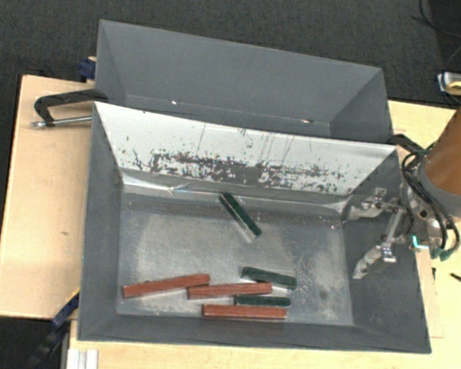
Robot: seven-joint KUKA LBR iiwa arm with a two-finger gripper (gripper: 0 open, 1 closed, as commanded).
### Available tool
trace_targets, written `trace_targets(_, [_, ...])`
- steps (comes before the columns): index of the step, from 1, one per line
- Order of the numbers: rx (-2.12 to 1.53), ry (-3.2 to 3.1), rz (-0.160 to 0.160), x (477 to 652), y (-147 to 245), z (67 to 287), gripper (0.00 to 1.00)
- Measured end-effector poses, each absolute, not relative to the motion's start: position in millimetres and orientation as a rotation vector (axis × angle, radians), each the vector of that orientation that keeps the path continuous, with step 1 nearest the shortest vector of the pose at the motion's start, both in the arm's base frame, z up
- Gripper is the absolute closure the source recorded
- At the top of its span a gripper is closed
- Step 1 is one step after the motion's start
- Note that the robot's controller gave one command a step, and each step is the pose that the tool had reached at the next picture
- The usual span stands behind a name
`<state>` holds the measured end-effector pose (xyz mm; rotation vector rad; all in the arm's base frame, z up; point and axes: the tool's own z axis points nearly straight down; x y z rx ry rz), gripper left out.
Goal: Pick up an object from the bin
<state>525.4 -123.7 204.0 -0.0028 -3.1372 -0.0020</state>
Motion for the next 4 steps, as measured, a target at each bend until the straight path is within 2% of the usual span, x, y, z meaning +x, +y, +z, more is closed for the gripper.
trace_targets(1, [0.0, -3.144, -0.001, 527.0, -123.1, 207.0, 0.0])
trace_targets(2, [0.073, -3.15, 0.003, 522.0, -107.6, 163.1, 0.0])
trace_targets(3, [-0.045, -3.138, -0.003, 523.9, -85.4, 131.6, 0.0])
trace_targets(4, [0.275, -3.122, 0.004, 515.7, -26.6, 89.3, 1.0])
